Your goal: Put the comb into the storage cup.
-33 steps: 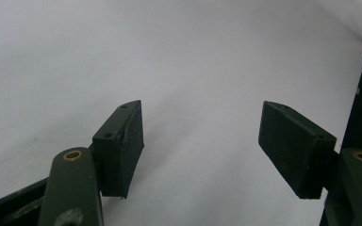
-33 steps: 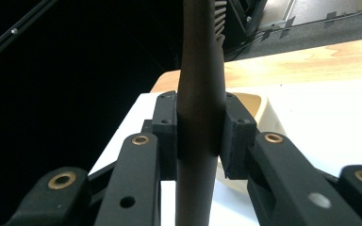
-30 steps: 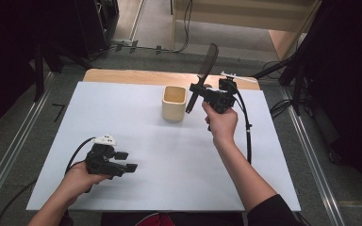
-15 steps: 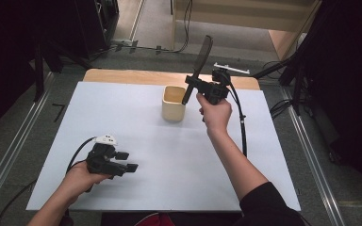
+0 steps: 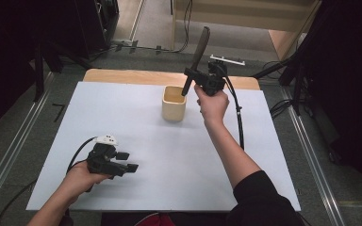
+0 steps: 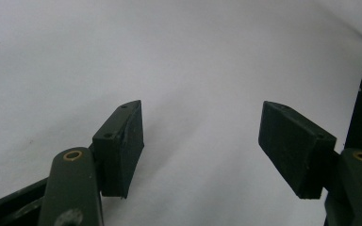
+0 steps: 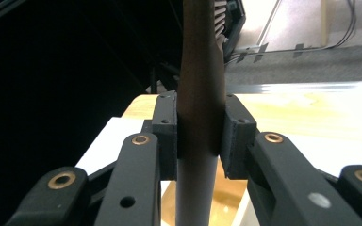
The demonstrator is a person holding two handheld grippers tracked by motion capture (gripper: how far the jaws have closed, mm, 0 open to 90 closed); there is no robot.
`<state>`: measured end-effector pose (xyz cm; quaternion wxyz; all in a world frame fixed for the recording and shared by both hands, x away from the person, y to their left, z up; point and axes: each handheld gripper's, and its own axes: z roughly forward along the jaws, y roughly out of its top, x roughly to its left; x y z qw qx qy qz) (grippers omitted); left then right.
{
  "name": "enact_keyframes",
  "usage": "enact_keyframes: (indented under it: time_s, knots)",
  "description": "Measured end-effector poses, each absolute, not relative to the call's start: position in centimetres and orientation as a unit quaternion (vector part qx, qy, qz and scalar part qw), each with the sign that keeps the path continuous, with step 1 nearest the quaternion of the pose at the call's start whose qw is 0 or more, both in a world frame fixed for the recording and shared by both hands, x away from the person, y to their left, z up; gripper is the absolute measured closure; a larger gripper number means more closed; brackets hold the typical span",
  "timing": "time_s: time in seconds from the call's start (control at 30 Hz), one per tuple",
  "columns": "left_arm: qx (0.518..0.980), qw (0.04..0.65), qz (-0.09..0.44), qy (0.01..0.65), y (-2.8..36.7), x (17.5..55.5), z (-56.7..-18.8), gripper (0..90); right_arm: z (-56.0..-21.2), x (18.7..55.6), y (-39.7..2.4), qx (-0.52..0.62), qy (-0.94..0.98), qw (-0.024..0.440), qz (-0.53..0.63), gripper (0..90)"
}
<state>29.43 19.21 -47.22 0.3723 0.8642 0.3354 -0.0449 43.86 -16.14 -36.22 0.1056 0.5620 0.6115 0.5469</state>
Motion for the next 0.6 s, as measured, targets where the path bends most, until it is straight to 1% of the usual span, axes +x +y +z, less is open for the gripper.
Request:
enact_keyframes:
  time_s: [0.33, 0.6]
  knots:
    - [0.862, 0.374, -0.053, 0.339, 19.2, 29.5, -47.4, 32.6, -37.1, 45.4, -15.5, 0.567, 0.594, 0.128, 0.556, 69.6]
    - [0.862, 0.374, -0.053, 0.339, 19.3, 29.5, -47.4, 32.6, -37.8, 46.0, -15.0, 0.567, 0.600, 0.134, 0.549, 69.5]
